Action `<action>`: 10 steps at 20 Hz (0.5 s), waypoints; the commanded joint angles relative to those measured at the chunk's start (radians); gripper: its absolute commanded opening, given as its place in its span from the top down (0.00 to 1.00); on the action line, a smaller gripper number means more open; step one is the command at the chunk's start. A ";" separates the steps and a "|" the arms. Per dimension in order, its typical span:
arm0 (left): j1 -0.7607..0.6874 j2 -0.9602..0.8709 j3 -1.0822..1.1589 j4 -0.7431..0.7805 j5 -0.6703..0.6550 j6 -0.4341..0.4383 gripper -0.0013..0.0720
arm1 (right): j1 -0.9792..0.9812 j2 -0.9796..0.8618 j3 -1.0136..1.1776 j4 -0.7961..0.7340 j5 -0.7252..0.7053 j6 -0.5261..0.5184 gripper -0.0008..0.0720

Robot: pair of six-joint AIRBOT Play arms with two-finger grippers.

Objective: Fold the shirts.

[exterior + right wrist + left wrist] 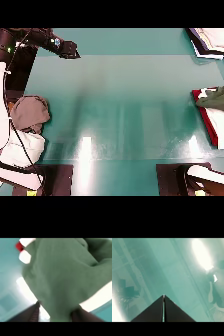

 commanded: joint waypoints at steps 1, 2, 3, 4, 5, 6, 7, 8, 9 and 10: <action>-0.001 0.000 0.000 0.000 -0.002 0.003 0.95 | -0.002 0.000 0.000 -0.087 0.025 0.009 0.35; -0.001 0.000 0.000 0.000 -0.002 0.003 0.95 | -0.002 0.000 0.000 -0.084 0.025 0.009 0.35; -0.001 0.000 0.000 0.000 -0.001 0.002 0.95 | -0.002 0.000 0.000 -0.083 0.024 0.009 0.35; -0.001 0.000 0.000 0.000 -0.001 0.002 0.95 | -0.001 0.000 0.000 -0.069 0.025 0.010 0.35; -0.001 0.000 0.000 0.000 0.000 0.002 0.95 | 0.002 0.000 0.000 -0.041 0.024 0.010 0.36; -0.001 0.000 0.000 0.000 0.002 0.002 0.95 | 0.007 0.000 0.000 0.000 0.021 0.019 0.36; -0.001 0.000 0.000 0.000 0.007 0.002 0.95 | 0.017 0.000 0.000 0.038 0.015 0.026 0.37; -0.001 0.000 0.000 -0.001 0.010 0.002 0.95 | 0.031 0.000 0.000 0.073 0.010 0.027 0.37; -0.001 0.000 0.000 -0.001 0.006 0.001 0.95 | 0.054 0.000 0.000 0.111 0.003 0.028 0.37; -0.001 0.000 0.000 -0.001 0.004 0.001 0.95 | 0.083 0.000 0.000 0.145 -0.002 0.028 0.37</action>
